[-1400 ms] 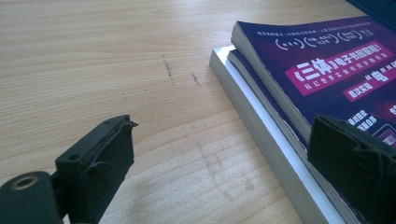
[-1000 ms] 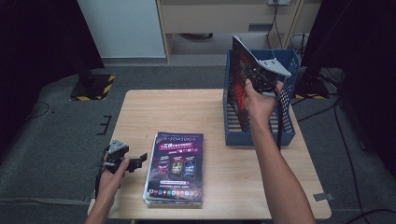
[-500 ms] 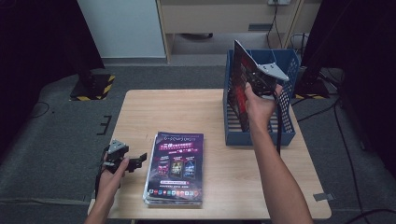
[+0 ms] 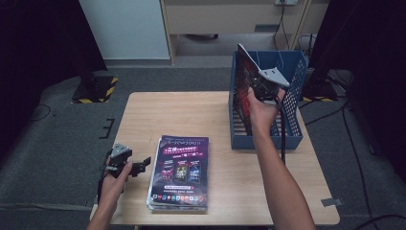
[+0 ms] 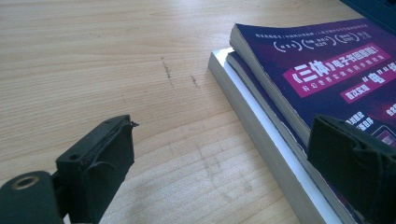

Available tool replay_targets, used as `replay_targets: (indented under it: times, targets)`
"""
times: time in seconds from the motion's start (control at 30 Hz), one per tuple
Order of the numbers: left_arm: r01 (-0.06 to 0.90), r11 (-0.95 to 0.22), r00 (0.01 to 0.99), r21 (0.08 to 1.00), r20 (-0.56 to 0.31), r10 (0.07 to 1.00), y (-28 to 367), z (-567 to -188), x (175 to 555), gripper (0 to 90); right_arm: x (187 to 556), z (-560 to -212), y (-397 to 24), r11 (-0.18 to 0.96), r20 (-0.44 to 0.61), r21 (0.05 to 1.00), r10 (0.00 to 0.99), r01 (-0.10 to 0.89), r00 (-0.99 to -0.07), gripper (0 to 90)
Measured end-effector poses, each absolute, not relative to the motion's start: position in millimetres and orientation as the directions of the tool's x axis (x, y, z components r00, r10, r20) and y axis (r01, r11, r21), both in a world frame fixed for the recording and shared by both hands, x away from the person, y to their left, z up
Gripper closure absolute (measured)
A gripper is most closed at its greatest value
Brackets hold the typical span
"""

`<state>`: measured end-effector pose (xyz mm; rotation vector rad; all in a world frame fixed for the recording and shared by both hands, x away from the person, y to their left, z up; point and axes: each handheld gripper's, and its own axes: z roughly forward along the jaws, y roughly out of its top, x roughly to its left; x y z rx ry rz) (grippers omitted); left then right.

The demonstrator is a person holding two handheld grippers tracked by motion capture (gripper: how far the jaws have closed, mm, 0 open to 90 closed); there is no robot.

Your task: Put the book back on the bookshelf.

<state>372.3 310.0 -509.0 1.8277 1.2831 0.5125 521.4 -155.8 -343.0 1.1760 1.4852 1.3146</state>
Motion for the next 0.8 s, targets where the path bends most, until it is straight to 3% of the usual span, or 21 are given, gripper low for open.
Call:
replay_targets:
  times: [0.8]
  targets:
    - [0.576, -0.137, 0.397, 0.806, -0.129, 0.909, 310.5, -509.5, 372.9, 6.8, 524.8, -365.1, -156.4, 0.007, 0.024, 0.990, 0.977, 0.144, -0.211, 87.0]
